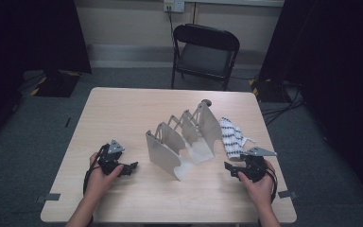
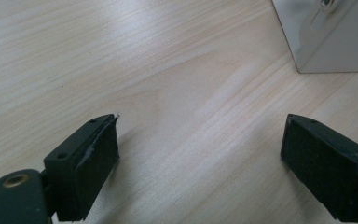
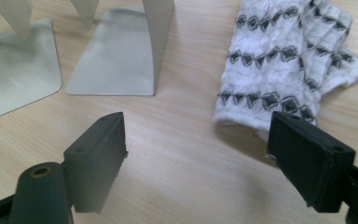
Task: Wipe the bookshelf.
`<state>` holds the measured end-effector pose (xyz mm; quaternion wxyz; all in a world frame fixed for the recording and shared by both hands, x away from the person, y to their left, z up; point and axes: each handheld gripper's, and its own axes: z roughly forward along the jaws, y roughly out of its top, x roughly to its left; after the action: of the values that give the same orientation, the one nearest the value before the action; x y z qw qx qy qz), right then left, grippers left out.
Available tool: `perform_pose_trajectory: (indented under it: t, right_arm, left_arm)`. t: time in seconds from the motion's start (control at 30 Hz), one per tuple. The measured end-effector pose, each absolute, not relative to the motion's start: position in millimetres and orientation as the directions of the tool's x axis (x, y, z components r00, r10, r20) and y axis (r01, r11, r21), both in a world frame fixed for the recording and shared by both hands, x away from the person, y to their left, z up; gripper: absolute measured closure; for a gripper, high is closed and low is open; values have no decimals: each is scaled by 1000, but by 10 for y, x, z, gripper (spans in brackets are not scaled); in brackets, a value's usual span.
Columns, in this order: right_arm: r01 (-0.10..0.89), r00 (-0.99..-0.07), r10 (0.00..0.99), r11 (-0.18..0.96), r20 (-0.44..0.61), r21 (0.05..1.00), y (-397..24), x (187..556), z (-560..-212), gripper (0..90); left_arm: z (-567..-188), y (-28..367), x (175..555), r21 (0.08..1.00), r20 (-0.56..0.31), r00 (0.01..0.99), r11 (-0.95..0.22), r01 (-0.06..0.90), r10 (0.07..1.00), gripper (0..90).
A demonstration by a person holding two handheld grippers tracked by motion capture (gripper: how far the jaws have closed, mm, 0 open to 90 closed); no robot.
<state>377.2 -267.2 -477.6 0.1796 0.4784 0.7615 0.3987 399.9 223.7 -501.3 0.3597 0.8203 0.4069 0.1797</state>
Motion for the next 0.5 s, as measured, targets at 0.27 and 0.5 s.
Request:
perform_pose_trajectory:
  t: [0.27,0.5]
  right_arm:
    - [589,-500,857,236,120,773,-2683,3707,-4786,175]
    - [583,-523,845,258,113,771,-2682,3658,-4771,163]
  left_arm:
    - [-5013,2236,3998,736,1,604,-409,539,797,110]
    - [-5013,2237,3998,736,2,604,-410,538,797,110]
